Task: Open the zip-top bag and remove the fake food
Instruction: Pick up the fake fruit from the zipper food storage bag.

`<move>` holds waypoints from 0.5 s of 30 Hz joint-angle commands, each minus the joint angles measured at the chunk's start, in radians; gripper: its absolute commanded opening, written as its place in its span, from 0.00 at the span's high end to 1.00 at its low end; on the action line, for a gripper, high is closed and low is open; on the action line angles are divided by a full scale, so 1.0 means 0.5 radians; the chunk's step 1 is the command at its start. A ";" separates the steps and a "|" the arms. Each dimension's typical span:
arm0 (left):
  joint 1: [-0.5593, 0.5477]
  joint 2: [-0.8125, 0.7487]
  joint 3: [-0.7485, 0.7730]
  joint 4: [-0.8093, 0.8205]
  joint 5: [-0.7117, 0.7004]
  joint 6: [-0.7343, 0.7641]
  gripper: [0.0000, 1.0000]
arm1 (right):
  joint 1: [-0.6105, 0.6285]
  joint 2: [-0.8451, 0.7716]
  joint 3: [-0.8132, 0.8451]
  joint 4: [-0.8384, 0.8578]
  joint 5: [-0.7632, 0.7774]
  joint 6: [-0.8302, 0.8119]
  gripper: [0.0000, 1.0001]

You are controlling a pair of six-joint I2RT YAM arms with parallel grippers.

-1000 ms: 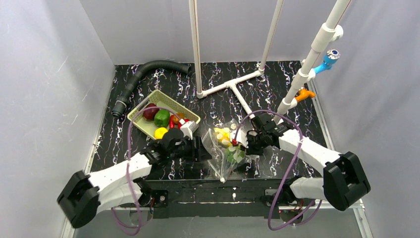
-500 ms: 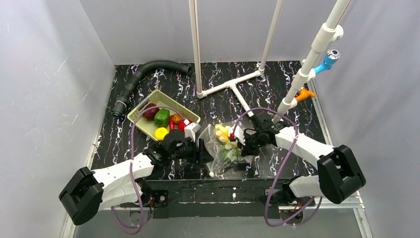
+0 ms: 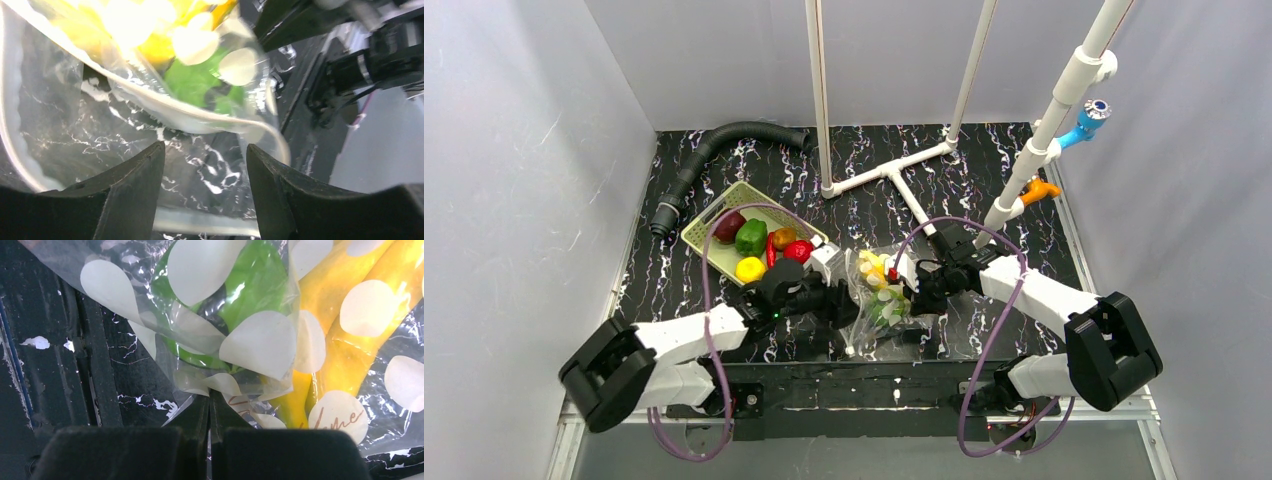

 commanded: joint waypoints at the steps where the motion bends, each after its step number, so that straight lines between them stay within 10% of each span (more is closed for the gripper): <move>1: -0.011 0.284 0.108 -0.024 0.079 0.113 0.39 | 0.008 -0.001 0.074 0.032 -0.059 0.015 0.99; 15: -0.108 0.667 0.119 0.558 0.188 0.187 0.14 | 0.011 0.037 0.089 0.054 -0.107 0.053 0.99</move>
